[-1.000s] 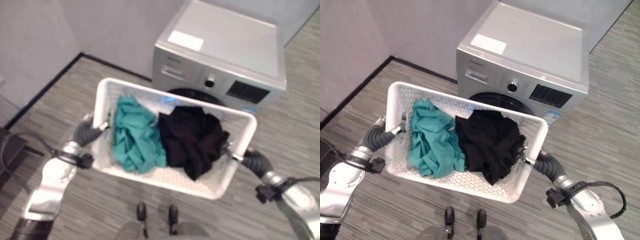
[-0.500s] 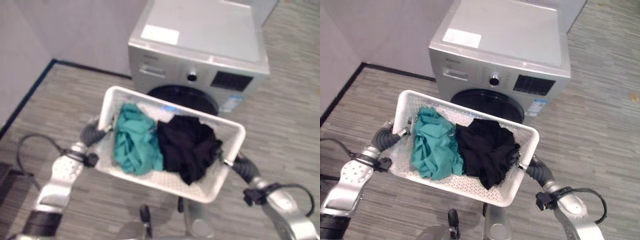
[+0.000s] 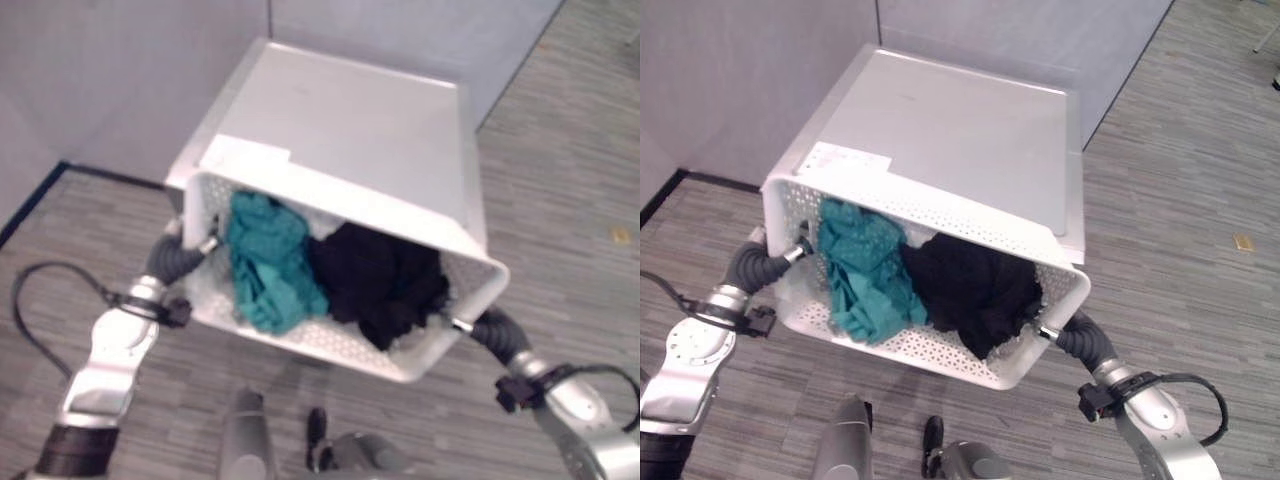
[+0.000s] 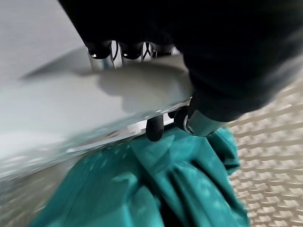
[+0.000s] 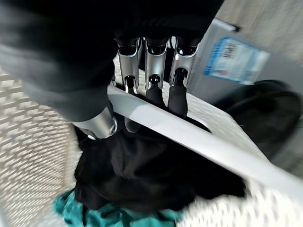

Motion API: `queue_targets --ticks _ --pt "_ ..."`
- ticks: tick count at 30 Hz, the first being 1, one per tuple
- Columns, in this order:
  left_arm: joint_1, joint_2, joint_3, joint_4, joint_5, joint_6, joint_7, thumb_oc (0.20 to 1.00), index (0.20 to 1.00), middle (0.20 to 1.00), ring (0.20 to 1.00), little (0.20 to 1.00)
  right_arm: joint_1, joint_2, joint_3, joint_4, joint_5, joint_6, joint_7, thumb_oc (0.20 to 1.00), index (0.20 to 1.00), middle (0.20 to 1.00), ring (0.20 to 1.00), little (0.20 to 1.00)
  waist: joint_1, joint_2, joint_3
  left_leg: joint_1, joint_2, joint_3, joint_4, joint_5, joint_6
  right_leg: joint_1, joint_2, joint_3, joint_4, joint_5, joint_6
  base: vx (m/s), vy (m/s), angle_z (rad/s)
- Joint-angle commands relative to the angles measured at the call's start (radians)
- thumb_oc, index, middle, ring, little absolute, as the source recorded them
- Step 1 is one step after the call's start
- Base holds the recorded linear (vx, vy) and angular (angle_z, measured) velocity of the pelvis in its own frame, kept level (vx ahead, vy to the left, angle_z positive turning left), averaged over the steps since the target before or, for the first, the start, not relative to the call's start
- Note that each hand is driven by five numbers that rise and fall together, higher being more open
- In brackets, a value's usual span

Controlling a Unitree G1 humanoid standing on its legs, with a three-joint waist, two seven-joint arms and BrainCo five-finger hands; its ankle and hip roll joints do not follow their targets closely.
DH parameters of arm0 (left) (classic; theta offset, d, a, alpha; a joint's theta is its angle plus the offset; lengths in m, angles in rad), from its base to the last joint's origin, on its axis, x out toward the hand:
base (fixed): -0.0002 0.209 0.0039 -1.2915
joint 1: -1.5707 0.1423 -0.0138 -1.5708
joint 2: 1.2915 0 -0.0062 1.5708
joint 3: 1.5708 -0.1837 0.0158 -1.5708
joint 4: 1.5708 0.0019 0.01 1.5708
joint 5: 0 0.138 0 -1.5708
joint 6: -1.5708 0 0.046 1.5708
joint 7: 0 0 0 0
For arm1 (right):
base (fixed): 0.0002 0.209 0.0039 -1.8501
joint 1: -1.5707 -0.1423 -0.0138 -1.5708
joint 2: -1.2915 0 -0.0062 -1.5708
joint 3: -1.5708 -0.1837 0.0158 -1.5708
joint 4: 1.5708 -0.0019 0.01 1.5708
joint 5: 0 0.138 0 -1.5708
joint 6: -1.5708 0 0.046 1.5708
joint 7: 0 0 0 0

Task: Grab the laundry basket,head to the washer,open it,put in the laundry and shut it.

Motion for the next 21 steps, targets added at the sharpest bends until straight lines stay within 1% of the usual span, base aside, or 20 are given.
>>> queue_targets --ticks 1,2,3,4,5,6,7,8,9,11,12,13,14,15,17,18,19,21 --pt "-0.069 0.019 0.022 -0.004 -0.022 -0.034 0.026 0.200 0.200 0.200 0.200 0.200 -0.131 -0.027 -0.089 0.065 0.015 -0.037 -0.049 0.200 0.200 0.200 0.200 0.200 0.034 0.025 -0.013 0.217 0.023 -0.048 -0.163 0.050 0.019 -0.079 -0.075 0.100 0.052 -0.002 0.066 0.17 0.083 -0.92" --pt "-0.057 0.021 0.026 -0.008 -0.022 -0.035 0.023 0.200 0.200 0.200 0.200 0.200 -0.128 -0.025 -0.083 0.068 0.018 -0.036 -0.041 0.200 0.200 0.200 0.200 0.200 0.036 0.026 -0.028 0.246 0.029 -0.063 -0.203 0.051 0.015 -0.076 -0.076 0.104 0.051 -0.003 0.068 0.36 0.251 -0.98" --pt "-0.051 0.030 0.015 -0.010 -0.022 -0.035 0.012 0.200 0.200 0.200 0.200 0.200 -0.103 -0.017 -0.084 0.064 0.014 -0.031 -0.030 0.200 0.200 0.200 0.200 0.200 0.026 0.042 -0.055 0.296 0.046 -0.038 -0.270 0.035 0.005 -0.063 -0.093 0.093 0.049 -0.016 0.077 0.29 0.241 -0.64" --pt "-0.047 0.034 0.016 -0.008 -0.021 -0.035 0.013 0.200 0.200 0.200 0.200 0.200 -0.095 -0.012 -0.082 0.059 0.014 -0.027 -0.025 0.200 0.200 0.200 0.200 0.200 0.027 0.048 -0.065 0.317 0.047 -0.030 -0.296 0.034 0.003 -0.058 -0.101 0.097 0.050 -0.015 0.079 0.23 0.219 -0.12" --pt "-0.045 0.035 0.016 -0.008 -0.022 -0.035 0.013 0.200 0.200 0.200 0.200 0.200 -0.093 -0.012 -0.082 0.057 0.014 -0.026 -0.025 0.200 0.200 0.200 0.200 0.200 0.029 0.047 -0.065 0.324 0.048 -0.025 -0.304 0.036 0.003 -0.056 -0.101 0.100 0.049 -0.015 0.079 0.10 0.143 0.15" --pt "-0.045 0.040 0.014 -0.003 -0.022 -0.037 0.014 0.200 0.200 0.200 0.200 0.200 -0.097 -0.009 -0.068 0.060 0.021 -0.027 -0.020 0.200 0.200 0.200 0.200 0.200 0.032 0.054 -0.074 0.341 0.038 -0.029 -0.322 0.025 0.004 -0.056 -0.114 0.105 0.050 -0.011 0.088 0.07 0.231 0.19" --pt "-0.038 0.059 0.016 -0.005 -0.028 -0.042 0.007 0.200 0.200 0.200 0.200 0.200 -0.101 -0.009 -0.057 0.056 0.039 -0.019 -0.012 0.200 0.200 0.200 0.200 0.200 0.034 0.061 -0.081 0.355 0.017 -0.022 -0.340 0.023 0.007 -0.064 -0.141 0.114 0.048 0.009 0.102 0.10 0.232 0.03" --pt "-0.035 0.060 0.016 -0.006 -0.028 -0.042 0.007 0.200 0.200 0.200 0.200 0.200 -0.100 -0.009 -0.056 0.056 0.039 -0.018 -0.012 0.200 0.200 0.200 0.200 0.200 0.036 0.061 -0.083 0.363 0.019 -0.018 -0.343 0.013 0.008 -0.059 -0.140 0.116 0.047 0.000 0.103 0.05 0.228 -0.07" --pt "-0.034 0.074 0.018 -0.006 -0.039 -0.040 0.004 0.200 0.200 0.200 0.200 0.200 -0.105 -0.013 -0.050 0.047 0.057 -0.014 -0.009 0.200 0.200 0.200 0.200 0.200 0.037 0.062 -0.084 0.365 0.011 -0.012 -0.351 0.018 0.009 -0.068 -0.150 0.122 0.045 0.014 0.110 0.07 0.177 -0.23" --pt "-0.033 0.112 0.032 -0.004 -0.051 -0.045 0.008 0.200 0.200 0.200 0.200 0.200 -0.119 -0.037 -0.046 0.020 0.109 -0.015 0.000 0.200 0.200 0.200 0.200 0.200 0.046 0.061 -0.095 0.382 -0.005 -0.002 -0.367 0.001 0.021 -0.073 -0.172 0.139 0.034 0.024 0.126 0.06 0.172 -0.37" --pt "-0.032 0.112 0.032 -0.004 -0.052 -0.045 0.008 0.200 0.200 0.200 0.200 0.200 -0.119 -0.038 -0.045 0.020 0.109 -0.015 0.000 0.200 0.200 0.200 0.200 0.200 0.046 0.062 -0.097 0.387 -0.003 0.000 -0.369 -0.008 0.022 -0.069 -0.171 0.139 0.033 0.016 0.127 0.03 0.075 -0.25" --pt "-0.033 0.125 0.035 -0.008 -0.056 -0.045 0.008 0.200 0.200 0.200 0.200 0.200 -0.127 -0.048 -0.047 0.016 0.131 -0.016 -0.003 0.200 0.200 0.200 0.200 0.200 0.048 0.060 -0.097 0.385 -0.007 0.008 -0.368 -0.002 0.023 -0.073 -0.178 0.138 0.030 0.028 0.130 0.06 0.060 -0.08" --pt "-0.036 0.135 0.037 -0.009 -0.062 -0.044 0.010 0.200 0.200 0.200 0.200 0.200 -0.134 -0.060 -0.053 0.011 0.151 -0.020 -0.006 0.200 0.200 0.200 0.200 0.200 0.050 0.059 -0.101 0.392 -0.008 0.017 -0.369 -0.014 0.026 -0.067 -0.183 0.138 0.025 0.023 0.135 0.07 0.099 -0.07" --pt "-0.070 0.164 0.032 0.001 -0.071 -0.045 0.020 0.200 0.200 0.200 0.200 0.200 -0.176 -0.099 -0.059 0.018 0.184 -0.030 -0.023 0.200 0.200 0.200 0.200 0.200 0.049 0.057 -0.108 0.398 -0.012 0.024 -0.363 -0.026 0.030 -0.062 -0.191 0.142 0.018 0.026 0.142 0.10 0.070 -0.09" --pt "-0.115 0.195 0.016 0.018 -0.091 -0.044 0.033 0.200 0.200 0.200 0.200 0.200 -0.232 -0.143 -0.063 0.031 0.216 -0.041 -0.048 0.200 0.200 0.200 0.200 0.200 0.050 0.056 -0.114 0.402 -0.015 0.030 -0.360 -0.031 0.033 -0.059 -0.194 0.144 0.014 0.029 0.145 0.05 0.050 -0.13" --pt "-0.138 0.214 0.009 0.025 -0.102 -0.046 0.039 0.200 0.200 0.200 0.200 0.200 -0.258 -0.167 -0.066 0.036 0.230 -0.051 -0.058 0.200 0.200 0.200 0.200 0.200 0.051 0.055 -0.112 0.398 -0.018 0.033 -0.357 -0.024 0.032 -0.061 -0.198 0.145 0.013 0.037 0.147 0.06 0.036 -0.11" --pt "-0.157 0.230 0.003 0.030 -0.112 -0.047 0.046 0.200 0.200 0.200 0.200 0.200 -0.276 -0.190 -0.070 0.036 0.241 -0.056 -0.066 0.200 0.200 0.200 0.200 0.200 0.050 0.056 -0.118 0.406 -0.015 0.034 -0.359 -0.034 0.033 -0.055 -0.198 0.144 0.011 0.029 0.148 0.00 0.019 -0.08" --pt "-0.162 0.231 0.001 0.034 -0.113 -0.048 0.047 0.200 0.200 0.200 0.200 0.200 -0.279 -0.191 -0.071 0.038 0.242 -0.056 -0.067 0.200 0.200 0.200 0.200 0.200 0.051 0.055 -0.115 0.400 -0.018 0.034 -0.358 -0.025 0.033 -0.060 -0.200 0.145 0.011 0.037 0.148 0.00 0.000 0.00"
